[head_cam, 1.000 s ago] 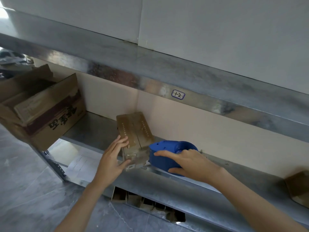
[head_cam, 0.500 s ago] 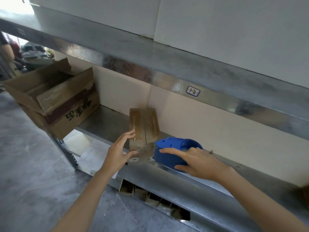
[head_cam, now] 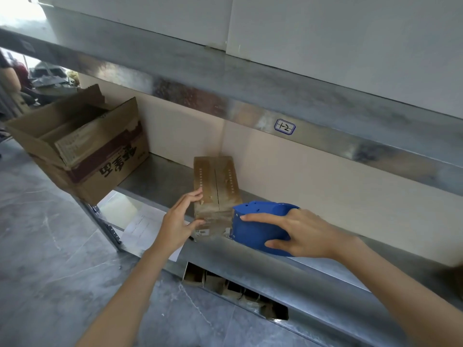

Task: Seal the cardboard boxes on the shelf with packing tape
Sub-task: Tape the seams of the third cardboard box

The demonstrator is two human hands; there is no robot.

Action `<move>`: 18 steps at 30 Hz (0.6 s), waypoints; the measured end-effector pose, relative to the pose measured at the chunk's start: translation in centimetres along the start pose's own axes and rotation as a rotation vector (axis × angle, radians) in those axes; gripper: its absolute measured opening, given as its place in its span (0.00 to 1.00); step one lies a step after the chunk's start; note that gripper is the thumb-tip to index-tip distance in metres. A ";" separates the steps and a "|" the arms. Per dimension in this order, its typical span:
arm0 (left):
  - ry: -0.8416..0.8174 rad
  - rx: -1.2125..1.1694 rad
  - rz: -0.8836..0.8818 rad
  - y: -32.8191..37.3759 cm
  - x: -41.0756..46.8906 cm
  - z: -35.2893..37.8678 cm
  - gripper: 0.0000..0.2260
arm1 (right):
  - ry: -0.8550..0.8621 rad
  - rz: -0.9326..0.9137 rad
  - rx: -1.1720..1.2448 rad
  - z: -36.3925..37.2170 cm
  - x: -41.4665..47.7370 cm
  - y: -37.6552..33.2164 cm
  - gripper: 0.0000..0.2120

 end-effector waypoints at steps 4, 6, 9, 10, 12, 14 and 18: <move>-0.006 0.021 0.003 0.4 0.1 0.1 0.29 | -0.013 0.008 0.017 0.5 0.1 1.0 0.31; -0.005 0.034 0.003 0.4 0.0 0.1 0.28 | -0.010 0.005 0.015 0.5 0.3 1.4 0.31; -0.006 0.040 0.001 -0.1 0.1 -0.3 0.27 | -0.002 0.009 -0.032 -0.2 -0.1 3.1 0.32; -0.013 0.041 0.000 0.0 0.1 -0.4 0.27 | 0.001 0.032 -0.046 -0.5 -0.6 4.2 0.33; -0.029 0.030 0.000 0.3 0.5 -0.2 0.27 | -0.007 0.066 -0.083 -1.0 -1.5 6.2 0.33; -0.032 0.014 -0.010 0.3 0.5 0.2 0.27 | -0.013 0.091 -0.069 -0.8 -2.1 6.8 0.33; -0.038 0.022 -0.055 -0.1 0.5 0.3 0.27 | -0.012 0.118 -0.089 0.6 -1.6 6.4 0.31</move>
Point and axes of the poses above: each hand's wrist, its own x-axis towards the middle knuckle, its own z-axis out of the palm, y = z × x, the point moved 8 cm from there along x, towards the middle knuckle, and after that the axes turned 5 degrees about x, right-handed, at the moved point
